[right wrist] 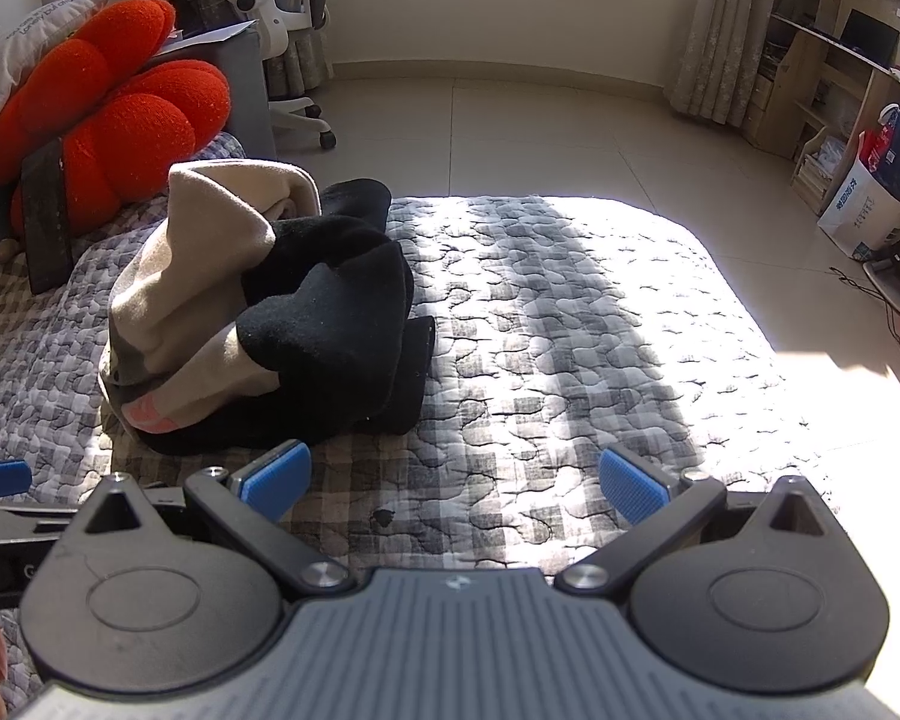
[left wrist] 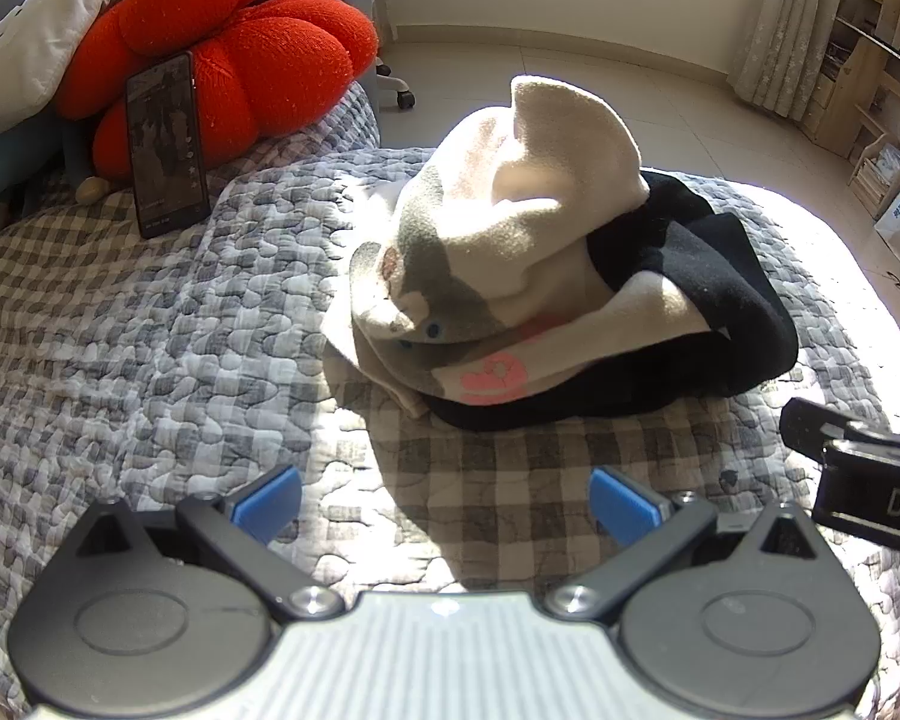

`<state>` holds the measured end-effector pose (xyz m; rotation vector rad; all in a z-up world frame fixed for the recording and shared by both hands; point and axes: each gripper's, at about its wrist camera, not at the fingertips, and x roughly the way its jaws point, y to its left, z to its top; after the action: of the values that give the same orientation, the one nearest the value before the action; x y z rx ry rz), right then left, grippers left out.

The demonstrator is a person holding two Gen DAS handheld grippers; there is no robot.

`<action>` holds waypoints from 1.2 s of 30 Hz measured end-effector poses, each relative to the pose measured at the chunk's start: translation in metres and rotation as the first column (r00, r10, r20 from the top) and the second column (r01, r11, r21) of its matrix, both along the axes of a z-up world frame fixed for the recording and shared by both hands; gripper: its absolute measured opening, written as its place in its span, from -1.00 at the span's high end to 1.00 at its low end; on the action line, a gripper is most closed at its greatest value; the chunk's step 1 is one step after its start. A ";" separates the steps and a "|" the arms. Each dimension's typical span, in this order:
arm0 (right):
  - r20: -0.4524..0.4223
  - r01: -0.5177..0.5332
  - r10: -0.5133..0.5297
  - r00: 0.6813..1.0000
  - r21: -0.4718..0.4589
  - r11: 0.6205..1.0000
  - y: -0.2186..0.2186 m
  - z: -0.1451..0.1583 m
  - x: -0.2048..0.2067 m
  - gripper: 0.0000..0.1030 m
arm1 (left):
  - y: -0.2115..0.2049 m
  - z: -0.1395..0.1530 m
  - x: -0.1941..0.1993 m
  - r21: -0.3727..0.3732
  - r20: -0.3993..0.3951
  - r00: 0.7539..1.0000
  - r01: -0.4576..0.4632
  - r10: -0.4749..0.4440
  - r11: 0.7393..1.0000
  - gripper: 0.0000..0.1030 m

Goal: Fold clothes
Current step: 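Approach the clothes pile with both grippers open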

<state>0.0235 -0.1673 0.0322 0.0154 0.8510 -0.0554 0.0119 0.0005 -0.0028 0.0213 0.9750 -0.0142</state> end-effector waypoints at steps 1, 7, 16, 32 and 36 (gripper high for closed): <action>0.001 0.000 0.000 1.000 0.001 1.000 0.000 0.000 0.000 -1.00 | 0.000 0.000 0.000 0.000 -0.001 1.000 0.000 0.000 1.000 -0.99; 0.006 -0.008 0.008 1.000 0.011 1.000 0.003 0.003 -0.003 -1.00 | 0.000 0.006 -0.008 0.001 0.010 1.000 -0.001 0.001 1.000 -0.99; 0.010 -0.012 0.012 1.000 0.024 1.000 0.007 0.004 -0.008 -1.00 | 0.003 0.008 -0.012 0.003 0.011 1.000 -0.014 0.014 1.000 -0.99; -0.001 -0.027 0.027 1.000 0.048 0.998 0.010 0.000 -0.004 -1.00 | 0.009 0.004 -0.007 0.018 0.007 1.000 -0.030 0.030 0.999 -0.99; 0.002 -0.032 0.032 0.999 0.051 0.998 0.010 -0.001 -0.003 -1.00 | 0.012 0.004 -0.005 0.015 0.012 0.999 -0.039 0.039 0.999 -0.99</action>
<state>0.0204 -0.1574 0.0313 0.0494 0.8514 -0.0036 0.0069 0.0130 0.0008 0.0165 0.9635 0.0297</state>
